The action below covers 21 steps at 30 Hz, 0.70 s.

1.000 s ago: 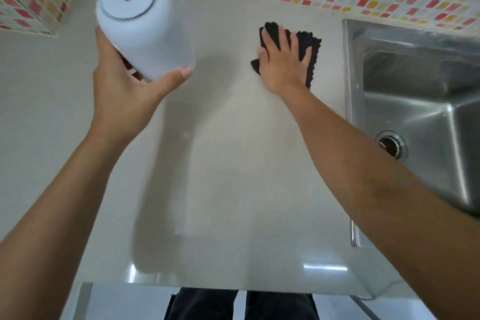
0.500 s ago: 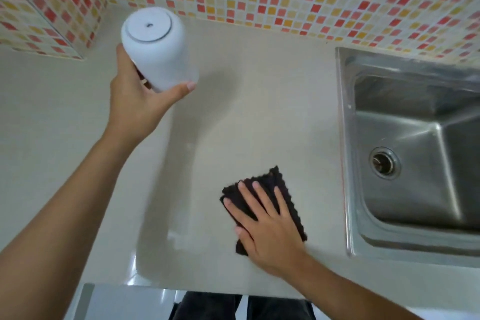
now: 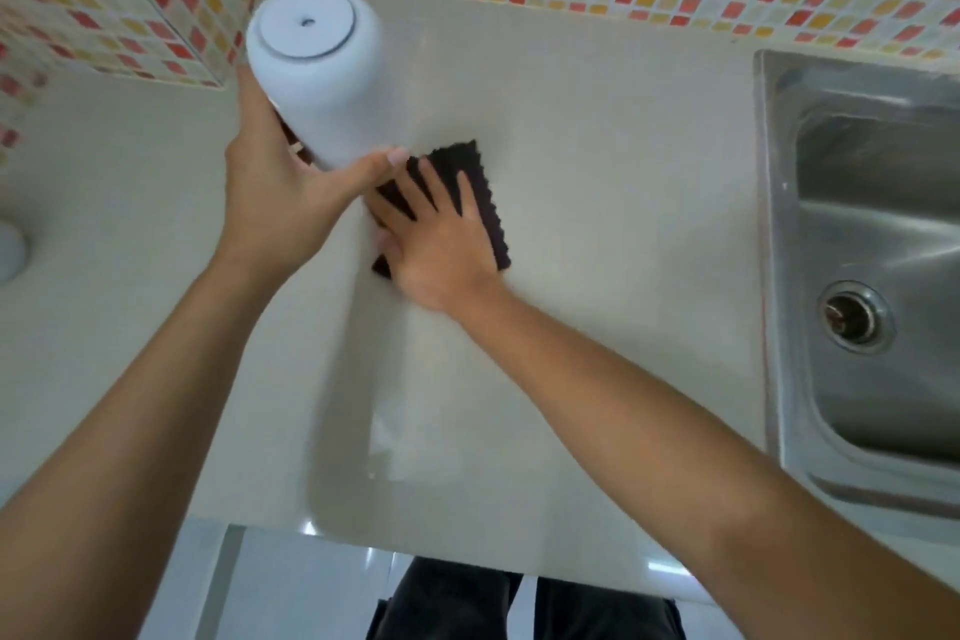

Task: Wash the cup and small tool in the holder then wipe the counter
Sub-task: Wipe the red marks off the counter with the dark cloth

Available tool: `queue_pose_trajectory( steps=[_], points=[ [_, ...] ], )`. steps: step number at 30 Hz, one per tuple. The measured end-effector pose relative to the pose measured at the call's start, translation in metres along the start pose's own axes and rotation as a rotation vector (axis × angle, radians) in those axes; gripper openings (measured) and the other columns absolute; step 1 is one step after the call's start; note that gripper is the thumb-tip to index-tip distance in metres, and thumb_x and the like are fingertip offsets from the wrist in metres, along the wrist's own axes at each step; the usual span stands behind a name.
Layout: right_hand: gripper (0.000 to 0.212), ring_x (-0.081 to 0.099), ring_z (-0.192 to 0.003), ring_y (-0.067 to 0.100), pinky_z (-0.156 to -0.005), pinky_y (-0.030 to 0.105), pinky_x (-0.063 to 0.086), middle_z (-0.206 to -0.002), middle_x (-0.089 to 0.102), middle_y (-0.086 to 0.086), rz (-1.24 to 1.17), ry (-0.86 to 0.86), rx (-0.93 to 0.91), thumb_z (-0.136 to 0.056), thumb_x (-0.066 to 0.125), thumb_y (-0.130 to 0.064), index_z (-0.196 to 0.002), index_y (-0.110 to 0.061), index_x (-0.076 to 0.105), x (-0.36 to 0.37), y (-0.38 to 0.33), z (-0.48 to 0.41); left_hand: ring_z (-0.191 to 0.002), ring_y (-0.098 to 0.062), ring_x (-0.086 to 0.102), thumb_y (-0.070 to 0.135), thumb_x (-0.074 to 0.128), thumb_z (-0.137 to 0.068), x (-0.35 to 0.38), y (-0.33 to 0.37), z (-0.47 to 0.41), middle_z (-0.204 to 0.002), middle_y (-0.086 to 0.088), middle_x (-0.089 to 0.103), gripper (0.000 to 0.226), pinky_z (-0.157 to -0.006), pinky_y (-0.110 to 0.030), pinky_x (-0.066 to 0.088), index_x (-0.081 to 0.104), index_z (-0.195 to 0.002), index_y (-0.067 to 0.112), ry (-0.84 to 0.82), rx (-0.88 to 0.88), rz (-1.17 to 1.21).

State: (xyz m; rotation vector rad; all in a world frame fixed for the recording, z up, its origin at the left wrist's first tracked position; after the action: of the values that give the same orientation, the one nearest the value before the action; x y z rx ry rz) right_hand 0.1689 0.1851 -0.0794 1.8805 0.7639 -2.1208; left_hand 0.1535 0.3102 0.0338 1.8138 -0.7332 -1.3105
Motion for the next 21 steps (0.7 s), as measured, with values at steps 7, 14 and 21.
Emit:
queue_pose_trajectory(
  steps=[7, 14, 21],
  points=[
    [0.046, 0.007, -0.148, 0.02, -0.118, 0.048, 0.005, -0.16, 0.018, -0.005, 0.05, -0.205, -0.616, -0.102, 0.027, -0.04, -0.148, -0.04, 0.025, 0.011, -0.037, 0.132, -0.118, 0.011, 0.049, 0.04, 0.085, -0.069, -0.016, 0.0, -0.008, -0.132, 0.022, 0.049, 0.102, -0.089, -0.007, 0.045, 0.025, -0.149, 0.022, 0.005, -0.041, 0.03],
    [0.051, 0.017, -0.146, 0.021, -0.115, 0.053, 0.012, -0.159, 0.021, -0.006, 0.117, 0.019, 0.024, -0.098, 0.033, -0.043, -0.148, -0.043, 0.023, -0.029, 0.11, -0.037, -0.118, 0.003, 0.055, 0.039, 0.087, -0.066, -0.009, -0.005, -0.014, -0.133, 0.013, 0.054, 0.104, -0.094, -0.019, 0.05, 0.027, -0.148, 0.017, 0.027, -0.045, 0.049],
    [0.048, 0.002, -0.148, 0.02, -0.118, 0.05, 0.001, -0.161, 0.009, -0.005, -0.014, 0.011, 0.259, -0.102, 0.017, -0.044, -0.15, -0.043, 0.015, -0.047, 0.166, -0.021, -0.122, -0.002, 0.053, 0.037, 0.087, -0.068, 0.028, -0.002, -0.008, -0.136, 0.011, 0.053, 0.1, -0.095, -0.023, 0.05, 0.028, -0.146, 0.02, -0.012, -0.026, 0.114]
  ],
)
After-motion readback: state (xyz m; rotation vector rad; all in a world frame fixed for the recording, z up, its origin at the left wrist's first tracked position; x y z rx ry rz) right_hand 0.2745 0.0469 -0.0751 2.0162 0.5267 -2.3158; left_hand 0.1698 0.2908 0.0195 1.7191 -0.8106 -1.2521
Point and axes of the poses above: each hand's wrist, its own z-axis away from the middle knuckle, its own x-axis out of the palm, y = z × x, the point moved 2 cm from there along -z, towards the middle knuckle
